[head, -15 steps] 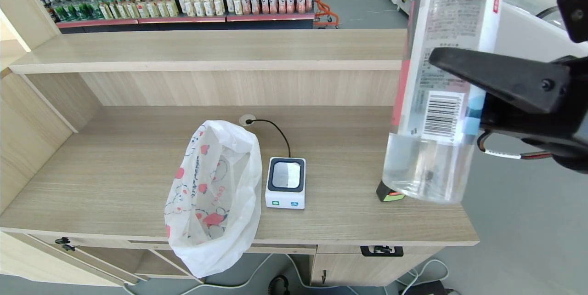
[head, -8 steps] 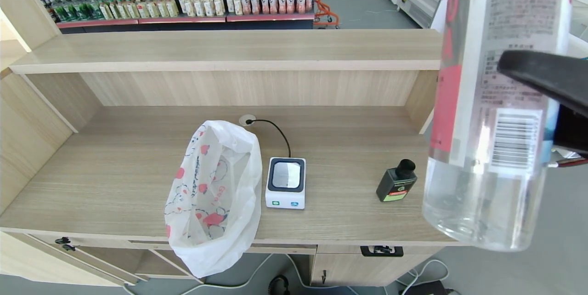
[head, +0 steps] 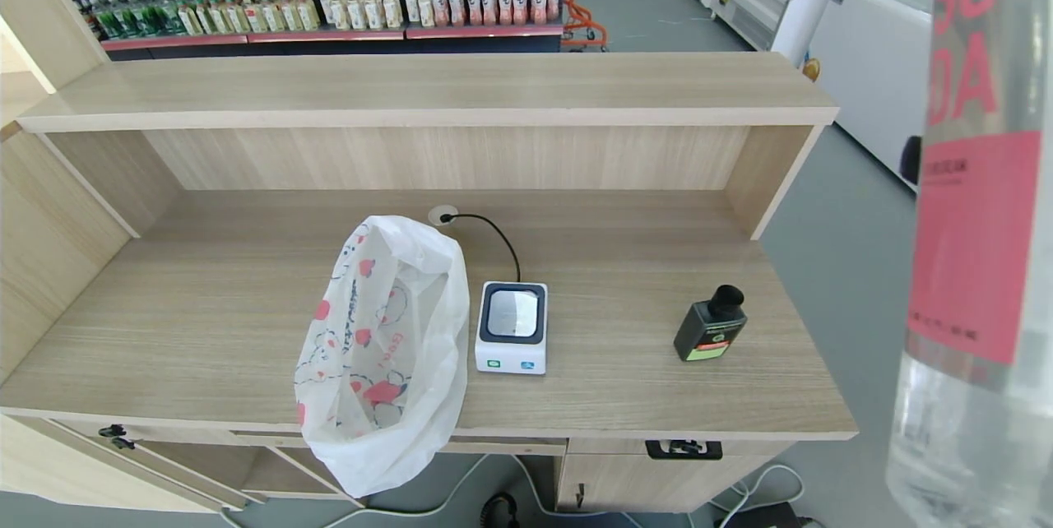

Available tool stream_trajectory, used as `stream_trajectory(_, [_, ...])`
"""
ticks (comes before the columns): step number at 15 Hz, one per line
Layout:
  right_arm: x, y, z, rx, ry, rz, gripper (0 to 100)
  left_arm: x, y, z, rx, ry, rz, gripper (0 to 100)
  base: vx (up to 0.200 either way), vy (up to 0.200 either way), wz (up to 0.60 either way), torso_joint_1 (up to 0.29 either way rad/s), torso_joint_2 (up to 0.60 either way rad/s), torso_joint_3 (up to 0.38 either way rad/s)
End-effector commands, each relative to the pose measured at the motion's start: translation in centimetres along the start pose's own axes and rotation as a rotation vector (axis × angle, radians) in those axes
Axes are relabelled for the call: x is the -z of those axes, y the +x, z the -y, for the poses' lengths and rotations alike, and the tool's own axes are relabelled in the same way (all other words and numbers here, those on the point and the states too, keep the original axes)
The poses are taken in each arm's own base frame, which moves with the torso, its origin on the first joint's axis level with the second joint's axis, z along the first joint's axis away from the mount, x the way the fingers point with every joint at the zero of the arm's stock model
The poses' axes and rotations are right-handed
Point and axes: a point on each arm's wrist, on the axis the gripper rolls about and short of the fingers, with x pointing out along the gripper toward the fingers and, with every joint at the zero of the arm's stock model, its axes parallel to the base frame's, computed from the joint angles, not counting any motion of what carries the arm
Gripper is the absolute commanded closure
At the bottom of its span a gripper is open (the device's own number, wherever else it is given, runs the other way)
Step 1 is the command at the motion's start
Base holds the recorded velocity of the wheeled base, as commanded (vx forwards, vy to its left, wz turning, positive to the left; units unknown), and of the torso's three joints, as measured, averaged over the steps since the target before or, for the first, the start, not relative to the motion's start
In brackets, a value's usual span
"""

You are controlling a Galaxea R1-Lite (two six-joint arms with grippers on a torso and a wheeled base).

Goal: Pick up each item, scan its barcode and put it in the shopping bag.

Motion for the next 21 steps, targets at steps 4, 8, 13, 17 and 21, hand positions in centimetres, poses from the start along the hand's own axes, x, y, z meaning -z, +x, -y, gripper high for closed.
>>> stream_trajectory(4, [0.4, -0.6, -1.4, -0.053, -0.006, -0.013, 100, 0.0, 0.0, 0.0, 0.0, 0.0, 0.0, 0, 0.0, 0.0, 0.0, 0.0, 0.0, 0.0])
stream_trajectory(8, [0.6, -0.7, -1.5, -0.057, -0.004, -0.016, 100, 0.0, 0.0, 0.0, 0.0, 0.0, 0.001, 0, 0.0, 0.0, 0.0, 0.0, 0.0, 0.0])
stream_trajectory(13, [0.6, -1.0, -1.6, -0.041, -0.006, -0.014, 100, 0.0, 0.0, 0.0, 0.0, 0.0, 0.001, 0, 0.0, 0.0, 0.0, 0.0, 0.0, 0.0])
stream_trajectory(17, [0.5, -2.1, 1.6, 0.152, -0.193, -0.006, 100, 0.0, 0.0, 0.0, 0.0, 0.0, 0.001, 0, 0.0, 0.0, 0.0, 0.0, 0.0, 0.0])
stream_trajectory(21, [1.7, -5.3, 6.2, 0.523, -0.578, -0.22, 100, 0.0, 0.0, 0.0, 0.0, 0.0, 0.0, 0, 0.0, 0.0, 0.0, 0.0, 0.0, 0.0])
